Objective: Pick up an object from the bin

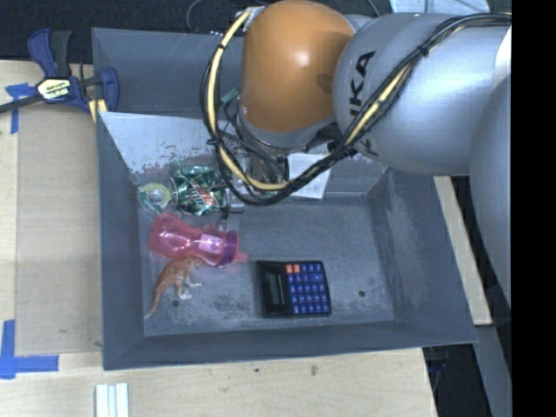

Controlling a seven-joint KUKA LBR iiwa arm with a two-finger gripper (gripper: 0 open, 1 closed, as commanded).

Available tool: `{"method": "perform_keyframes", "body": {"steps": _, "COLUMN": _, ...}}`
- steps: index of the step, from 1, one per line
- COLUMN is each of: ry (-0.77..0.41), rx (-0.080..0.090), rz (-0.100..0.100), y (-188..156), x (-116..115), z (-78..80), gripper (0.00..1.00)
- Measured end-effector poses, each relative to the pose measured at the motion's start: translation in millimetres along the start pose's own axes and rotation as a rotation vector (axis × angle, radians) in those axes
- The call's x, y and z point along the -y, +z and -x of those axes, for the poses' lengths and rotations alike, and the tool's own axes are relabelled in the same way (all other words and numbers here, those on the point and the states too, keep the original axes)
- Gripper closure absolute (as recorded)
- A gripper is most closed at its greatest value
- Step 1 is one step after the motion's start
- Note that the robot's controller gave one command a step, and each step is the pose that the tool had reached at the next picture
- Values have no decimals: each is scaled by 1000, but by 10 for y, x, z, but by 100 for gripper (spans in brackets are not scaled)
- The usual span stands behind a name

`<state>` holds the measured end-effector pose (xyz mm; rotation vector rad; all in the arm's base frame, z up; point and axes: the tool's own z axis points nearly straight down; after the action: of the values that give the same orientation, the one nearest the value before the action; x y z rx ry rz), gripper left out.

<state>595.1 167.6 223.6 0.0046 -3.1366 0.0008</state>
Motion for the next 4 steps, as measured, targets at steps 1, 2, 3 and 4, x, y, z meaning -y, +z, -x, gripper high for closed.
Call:
{"method": "perform_keyframes", "body": {"steps": 1, "ry": 2, "rx": 8, "rz": 2, "y": -51, "x": 6, "z": 16, "gripper": 0}}
{"method": "perform_keyframes", "body": {"steps": 2, "ry": 47, "rx": 12, "rz": 3, "y": 407, "x": 48, "z": 25, "gripper": 0}}
{"method": "perform_keyframes", "body": {"steps": 3, "ry": 57, "rx": 11, "rz": 3, "y": 932, "x": 78, "z": -298, "gripper": 0}}
{"method": "perform_keyframes", "body": {"steps": 4, "ry": 53, "rx": 6, "rz": 2, "y": 1213, "x": 90, "z": -480, "gripper": 0}}
